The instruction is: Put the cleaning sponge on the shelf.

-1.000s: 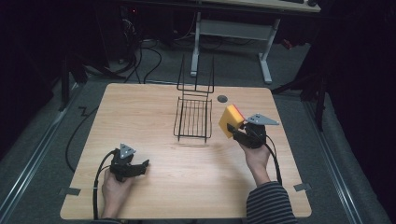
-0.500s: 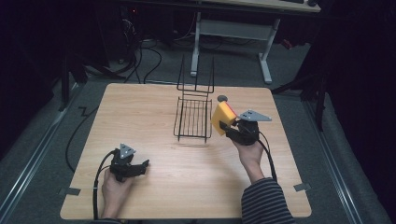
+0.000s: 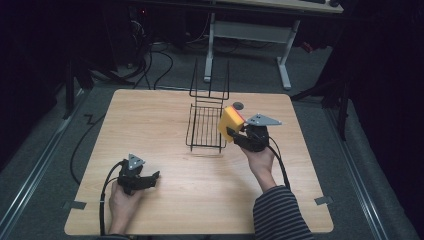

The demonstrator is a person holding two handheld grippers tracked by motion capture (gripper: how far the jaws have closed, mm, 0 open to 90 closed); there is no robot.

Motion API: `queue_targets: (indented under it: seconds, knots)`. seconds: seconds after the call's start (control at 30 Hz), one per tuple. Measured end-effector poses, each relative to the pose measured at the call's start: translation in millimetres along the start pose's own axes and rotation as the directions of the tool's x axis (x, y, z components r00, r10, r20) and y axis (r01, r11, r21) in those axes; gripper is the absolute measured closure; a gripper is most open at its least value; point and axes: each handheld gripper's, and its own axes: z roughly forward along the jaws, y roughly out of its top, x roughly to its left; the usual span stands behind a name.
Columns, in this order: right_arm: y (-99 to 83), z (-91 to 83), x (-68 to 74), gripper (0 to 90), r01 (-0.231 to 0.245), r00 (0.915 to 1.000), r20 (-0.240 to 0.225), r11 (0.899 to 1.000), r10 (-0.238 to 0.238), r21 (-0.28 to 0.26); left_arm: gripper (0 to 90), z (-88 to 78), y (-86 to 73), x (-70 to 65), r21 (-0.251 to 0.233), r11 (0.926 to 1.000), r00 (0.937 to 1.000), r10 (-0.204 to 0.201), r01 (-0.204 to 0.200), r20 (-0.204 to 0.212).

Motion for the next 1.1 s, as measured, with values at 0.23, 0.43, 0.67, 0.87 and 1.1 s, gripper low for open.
queue_targets:
  seconds: [0.23, 0.43, 0.67, 0.87, 1.1]
  knots:
    - [-2.6, 11.2, 0.4, 61.1, -0.017, 0.9997, -0.019, 1.0, 0.017, 0.018, 22.2, -0.1, -0.1, 0.1, 0.0, 1.0, 1.0, 0.0, 0.0, 0.001]
    - [-4.0, 21.2, 1.7, 61.1, -0.02, 0.9997, -0.016, 0.999, 0.021, 0.038, 22.2, -0.1, -0.1, 0.1, 0.0, 1.0, 1.0, 0.0, 0.0, 0.001]
    - [0.0, 34.2, 14.3, 61.0, 0.033, 0.9993, -0.021, 0.997, -0.032, 0.063, 22.4, -0.1, -0.1, 0.1, 0.0, 1.0, 1.0, 0.0, 0.0, 0.001]
    - [2.3, 49.3, 21.6, 61.0, 0.052, 0.9983, -0.032, 0.996, -0.05, 0.077, 22.4, -0.1, -0.1, 0.2, 0.0, 1.0, 1.0, -0.001, 0.001, 0.002]
    - [-1.3, 64.4, 25.9, 61.0, 0.059, 0.9981, -0.025, 0.992, -0.057, 0.109, 22.2, -0.2, -0.1, 0.4, 0.0, 1.0, 1.0, -0.002, 0.002, 0.003]
